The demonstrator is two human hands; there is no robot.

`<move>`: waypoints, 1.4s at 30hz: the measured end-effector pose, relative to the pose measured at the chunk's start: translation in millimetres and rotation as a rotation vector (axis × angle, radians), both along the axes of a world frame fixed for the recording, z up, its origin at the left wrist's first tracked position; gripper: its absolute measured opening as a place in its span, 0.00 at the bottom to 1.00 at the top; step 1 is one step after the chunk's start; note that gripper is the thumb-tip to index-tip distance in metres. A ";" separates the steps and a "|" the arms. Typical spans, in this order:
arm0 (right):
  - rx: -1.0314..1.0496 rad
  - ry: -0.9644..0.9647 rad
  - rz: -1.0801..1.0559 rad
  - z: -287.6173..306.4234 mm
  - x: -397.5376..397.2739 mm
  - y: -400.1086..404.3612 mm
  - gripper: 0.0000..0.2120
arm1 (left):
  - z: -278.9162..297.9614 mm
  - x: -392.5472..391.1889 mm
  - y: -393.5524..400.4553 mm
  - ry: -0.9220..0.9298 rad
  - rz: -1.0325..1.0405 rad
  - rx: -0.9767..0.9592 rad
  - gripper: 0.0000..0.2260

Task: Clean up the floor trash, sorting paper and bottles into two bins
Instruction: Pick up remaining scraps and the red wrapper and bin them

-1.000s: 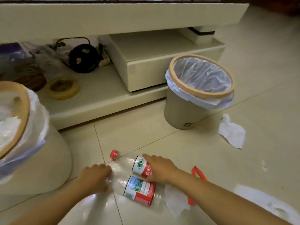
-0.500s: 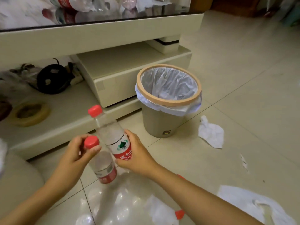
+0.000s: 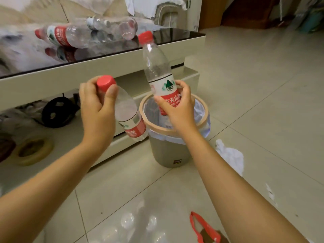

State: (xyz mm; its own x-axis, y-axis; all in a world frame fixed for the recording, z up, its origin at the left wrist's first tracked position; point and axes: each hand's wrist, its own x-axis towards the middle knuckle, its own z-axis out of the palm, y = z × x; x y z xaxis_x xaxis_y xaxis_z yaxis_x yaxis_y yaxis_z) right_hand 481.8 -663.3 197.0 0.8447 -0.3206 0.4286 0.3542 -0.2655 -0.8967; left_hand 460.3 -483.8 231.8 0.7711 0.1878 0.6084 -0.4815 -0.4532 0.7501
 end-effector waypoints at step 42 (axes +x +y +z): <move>-0.003 0.362 -0.453 -178.7 -71.1 -134.5 0.10 | -156.3 -39.0 -114.4 0.443 -0.529 0.531 0.11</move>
State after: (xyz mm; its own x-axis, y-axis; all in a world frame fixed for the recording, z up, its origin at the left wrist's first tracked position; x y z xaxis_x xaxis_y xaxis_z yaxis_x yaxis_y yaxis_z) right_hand 410.7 -797.9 18.3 0.7166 -0.6833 0.1397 -0.1240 -0.3220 -0.9386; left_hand 421.3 -598.2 75.6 0.8636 -0.4853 0.1368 -0.4411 -0.5957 0.6713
